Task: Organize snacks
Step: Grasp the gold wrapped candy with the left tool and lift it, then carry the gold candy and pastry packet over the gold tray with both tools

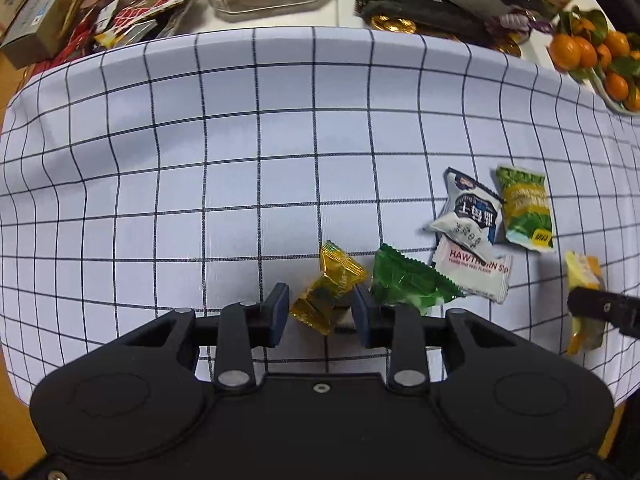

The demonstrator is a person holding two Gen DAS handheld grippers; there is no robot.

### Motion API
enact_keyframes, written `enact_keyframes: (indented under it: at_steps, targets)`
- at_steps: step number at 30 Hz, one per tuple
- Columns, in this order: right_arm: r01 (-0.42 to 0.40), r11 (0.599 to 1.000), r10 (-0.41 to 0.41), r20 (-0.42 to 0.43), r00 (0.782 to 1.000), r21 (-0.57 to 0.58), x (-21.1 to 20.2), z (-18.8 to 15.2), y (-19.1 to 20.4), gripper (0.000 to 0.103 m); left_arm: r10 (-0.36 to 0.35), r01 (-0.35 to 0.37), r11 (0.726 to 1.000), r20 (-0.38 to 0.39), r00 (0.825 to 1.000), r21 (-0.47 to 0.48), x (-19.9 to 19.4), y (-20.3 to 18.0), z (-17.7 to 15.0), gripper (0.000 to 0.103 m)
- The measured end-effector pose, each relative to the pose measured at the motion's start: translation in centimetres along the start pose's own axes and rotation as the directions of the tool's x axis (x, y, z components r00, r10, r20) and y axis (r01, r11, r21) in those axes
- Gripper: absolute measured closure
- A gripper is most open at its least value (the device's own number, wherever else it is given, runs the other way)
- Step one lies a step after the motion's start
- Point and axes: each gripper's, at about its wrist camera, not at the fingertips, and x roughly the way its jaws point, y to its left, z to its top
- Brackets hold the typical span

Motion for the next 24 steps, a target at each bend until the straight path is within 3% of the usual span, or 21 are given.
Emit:
enact_keyframes:
  at_steps: [11,19,24]
  targets:
    - [-0.013,1.0,0.013,-0.014,1.0,-0.006,0.1,0.0,0.0,0.068,0.024,-0.024,1.0,0.012,1.0,0.004,1.7,-0.7,0.8,0.06]
    - [-0.017,1.0,0.017,-0.028,0.999,-0.001,0.3,0.0,-0.2,0.068,0.029,-0.029,0.999,-0.001,1.0,-0.017,1.8,-1.0,0.7,0.078]
    - [-0.017,1.0,0.017,-0.019,1.0,-0.001,0.1,0.0,0.0,0.068,0.015,-0.015,0.996,0.006,1.0,-0.083,1.1,0.6,0.5,0.079]
